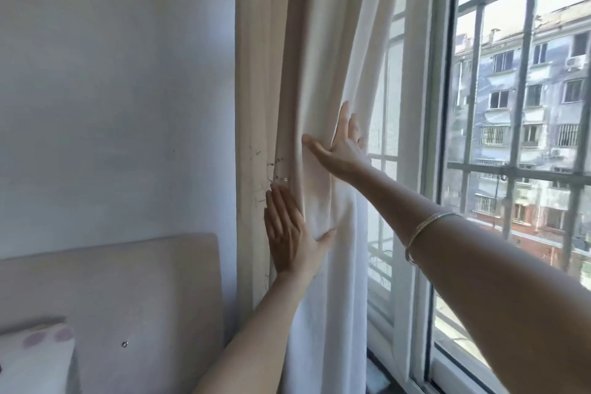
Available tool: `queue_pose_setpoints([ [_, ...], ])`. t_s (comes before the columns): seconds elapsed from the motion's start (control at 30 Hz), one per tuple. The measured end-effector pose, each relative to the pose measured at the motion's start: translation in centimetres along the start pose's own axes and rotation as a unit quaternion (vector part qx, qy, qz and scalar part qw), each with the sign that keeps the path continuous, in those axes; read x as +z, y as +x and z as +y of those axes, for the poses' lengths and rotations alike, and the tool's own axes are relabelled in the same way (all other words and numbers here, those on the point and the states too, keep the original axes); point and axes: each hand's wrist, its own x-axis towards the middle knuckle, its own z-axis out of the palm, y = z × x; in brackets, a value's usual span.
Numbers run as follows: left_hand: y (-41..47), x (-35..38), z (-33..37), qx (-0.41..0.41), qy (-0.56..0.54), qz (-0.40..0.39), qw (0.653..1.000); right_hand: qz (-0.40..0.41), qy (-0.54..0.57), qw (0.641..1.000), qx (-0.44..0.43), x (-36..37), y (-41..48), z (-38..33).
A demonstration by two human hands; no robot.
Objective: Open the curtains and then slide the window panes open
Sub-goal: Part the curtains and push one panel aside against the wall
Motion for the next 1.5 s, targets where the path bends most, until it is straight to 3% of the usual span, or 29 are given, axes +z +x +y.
queue_pose_setpoints([
  [0.43,8.6,7.5,-6.6,-0.039,0.107,0.034,0.993,-0.011,0.034,0.998,-0.054,8.9,11.4,-0.2],
  [0.73,14.0,12.6,-9.8,-0.054,0.079,0.055,0.994,-0.019,0.051,0.996,-0.076,13.1,17.7,-0.6],
  [1.1,18.1,18.2,-15.1,-0.046,0.080,0.006,0.996,-0.025,-0.007,0.997,-0.070,19.6,23.0,-0.5],
  [1.5,21.3,24.8,-23.1,0.013,0.184,-0.042,0.982,-0.046,-0.067,0.997,-0.001,30.4,29.6,0.7],
])
